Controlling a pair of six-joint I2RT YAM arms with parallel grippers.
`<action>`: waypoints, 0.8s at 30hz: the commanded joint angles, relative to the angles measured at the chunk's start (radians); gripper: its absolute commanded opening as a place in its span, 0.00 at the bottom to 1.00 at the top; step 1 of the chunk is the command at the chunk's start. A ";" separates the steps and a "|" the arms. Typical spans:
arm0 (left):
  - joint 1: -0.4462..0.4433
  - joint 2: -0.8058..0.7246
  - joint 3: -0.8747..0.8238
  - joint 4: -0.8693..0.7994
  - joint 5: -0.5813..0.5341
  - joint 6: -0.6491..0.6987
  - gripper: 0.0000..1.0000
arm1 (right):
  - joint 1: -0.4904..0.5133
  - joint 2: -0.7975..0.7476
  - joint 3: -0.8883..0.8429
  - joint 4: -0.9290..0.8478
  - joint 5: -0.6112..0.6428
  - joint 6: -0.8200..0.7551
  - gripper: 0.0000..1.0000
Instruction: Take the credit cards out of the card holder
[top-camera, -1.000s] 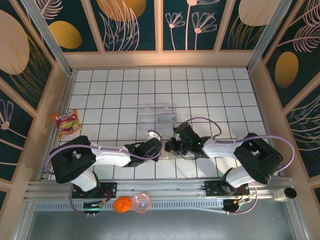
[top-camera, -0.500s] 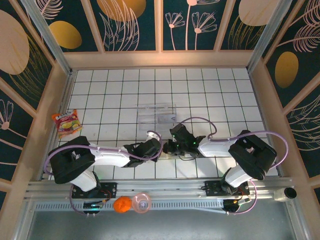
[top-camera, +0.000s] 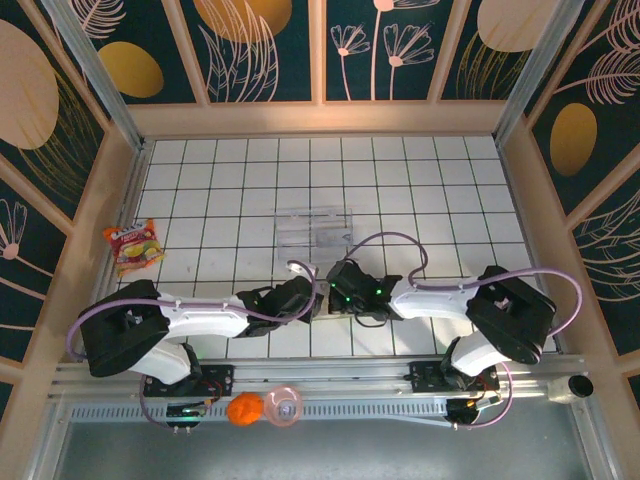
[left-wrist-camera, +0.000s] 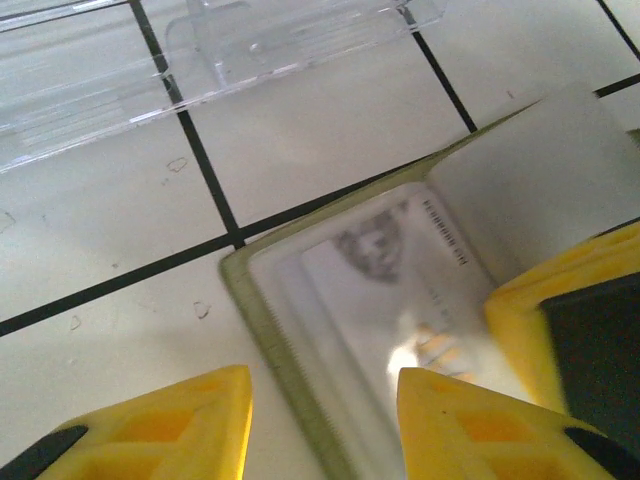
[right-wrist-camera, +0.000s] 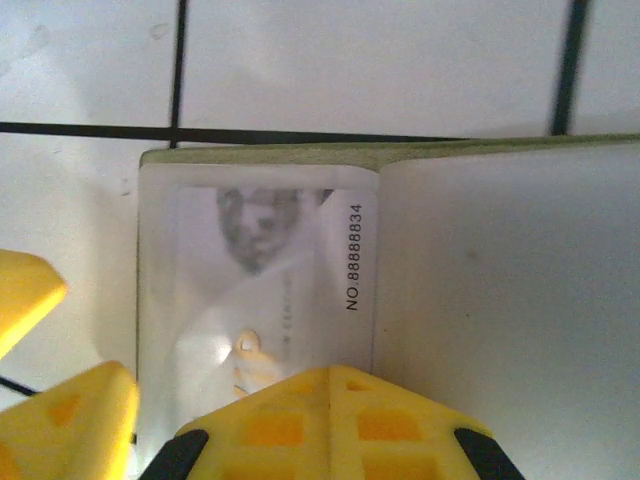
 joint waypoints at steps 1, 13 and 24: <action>0.012 -0.012 -0.014 -0.024 -0.008 -0.017 0.43 | 0.009 -0.035 0.017 -0.132 0.123 -0.001 0.06; 0.018 0.021 0.048 0.016 0.078 0.028 0.39 | -0.049 -0.134 -0.005 -0.019 -0.103 -0.133 0.25; 0.018 0.117 0.082 -0.009 0.003 0.034 0.34 | -0.159 -0.103 -0.066 0.063 -0.280 -0.171 0.24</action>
